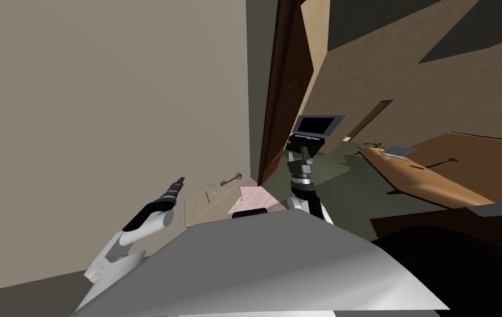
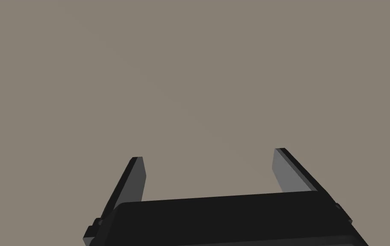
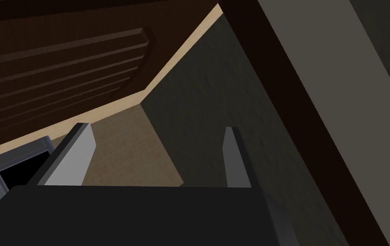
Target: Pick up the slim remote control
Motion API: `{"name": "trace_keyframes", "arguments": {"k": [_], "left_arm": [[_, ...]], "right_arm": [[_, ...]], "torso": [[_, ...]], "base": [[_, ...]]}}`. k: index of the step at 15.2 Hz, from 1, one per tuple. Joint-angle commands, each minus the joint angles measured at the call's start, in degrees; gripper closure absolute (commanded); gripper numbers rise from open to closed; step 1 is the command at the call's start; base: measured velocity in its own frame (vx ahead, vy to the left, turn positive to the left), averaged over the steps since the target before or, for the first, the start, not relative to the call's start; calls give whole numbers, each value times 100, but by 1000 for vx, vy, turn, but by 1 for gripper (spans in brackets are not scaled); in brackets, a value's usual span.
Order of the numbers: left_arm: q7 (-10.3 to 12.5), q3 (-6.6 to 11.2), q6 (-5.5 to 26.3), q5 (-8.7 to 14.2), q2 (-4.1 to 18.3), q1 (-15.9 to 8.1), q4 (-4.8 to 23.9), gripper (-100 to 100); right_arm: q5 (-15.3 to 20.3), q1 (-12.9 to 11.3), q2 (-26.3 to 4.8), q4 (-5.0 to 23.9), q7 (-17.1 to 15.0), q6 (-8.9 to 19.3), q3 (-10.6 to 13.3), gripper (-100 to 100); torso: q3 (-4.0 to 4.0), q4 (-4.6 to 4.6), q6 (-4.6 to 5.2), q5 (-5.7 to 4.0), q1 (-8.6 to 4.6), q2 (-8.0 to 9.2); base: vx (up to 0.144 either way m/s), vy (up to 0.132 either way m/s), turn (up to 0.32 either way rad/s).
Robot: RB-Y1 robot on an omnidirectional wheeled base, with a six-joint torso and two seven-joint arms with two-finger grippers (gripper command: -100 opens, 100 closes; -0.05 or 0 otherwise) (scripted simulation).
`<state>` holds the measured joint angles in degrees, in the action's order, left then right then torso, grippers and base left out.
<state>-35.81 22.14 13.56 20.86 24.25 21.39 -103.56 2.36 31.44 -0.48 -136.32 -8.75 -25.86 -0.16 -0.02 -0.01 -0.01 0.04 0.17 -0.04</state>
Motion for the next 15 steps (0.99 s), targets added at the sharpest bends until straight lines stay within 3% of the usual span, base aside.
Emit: {"name": "trace_keyframes", "arguments": {"k": [1, 3, 4, 6, 7, 9, 10, 12, 13, 14, 15], "left_arm": [[-286, 124, 286, 197, 84, -41, 286, -100], [-286, 124, 344, 197, 84, -41, 396, -100], [-503, 234, 555, 375, 162, -65, 641, -100], [-503, 234, 629, 375, 162, -65, 688, -100], [-713, 339, 864, 550, 230, -84, 877, -100], [-713, 339, 907, 550, 230, -84, 986, -100], [-915, 436, 1143, 723, 291, -98, 1173, -100], [-915, 436, 1176, 723, 291, -98, 1289, -100], [-1108, 528, 1436, 893, 345, -107, 1492, -100], [-1108, 528, 1436, 893, 345, -107, 1594, -100], [-1292, 612, 1609, 1058, 392, -111, 1763, -100]], "right_arm": [[0, 0, 0, 0, 0, 0, 0, 0], [0, -1, 0, 0, 0, 0, 0, 0], [0, 0, 0, 0, 0, 0, 0, 0], [0, -1, 0, 0, 0, 0, 0, 0], [0, 0, 0, 0, 0, 0, 0, 0], [0, -1, 0, 0, 0, 0, 0, 0], [0, 0, 0, 0, 0, 0, 0, 0], [0, 0, 0, 0, 0, 0, 0, 0], [0, 0, 0, 0, 0, 0, 0, 0], [0, -1, 0, 0, 0, 0, 0, 0], [0, 0, 0, 0, 0, 0, 0, 0]], "torso": [[0, 0, 0, 0, 0, 0], [-1, 0, 3, -1, -1, -3], [-2, -1, 0, 0, -2, -3], [-2, -1, 4, -1, -3, -4], [-2, -1, 1, -1, -2, -4], [-4, -1, 4, -1, -1, -6], [-4, -1, -1, 0, -1, -6], [-6, -2, 4, 0, -1, -10], [-5, -2, -1, 0, -1, -9], [-5, -2, 6, 0, 0, -10], [-6, -2, 5, 0, 1, -11]], "base": [[3, 12, -265], [4, 15, -185], [7, 12, -264], [6, 16, -212], [10, 11, -317], [10, 19, -188], [15, 12, -253], [16, 19, -174], [17, 20, -286], [19, 24, -318], [27, 24, -401]]}}
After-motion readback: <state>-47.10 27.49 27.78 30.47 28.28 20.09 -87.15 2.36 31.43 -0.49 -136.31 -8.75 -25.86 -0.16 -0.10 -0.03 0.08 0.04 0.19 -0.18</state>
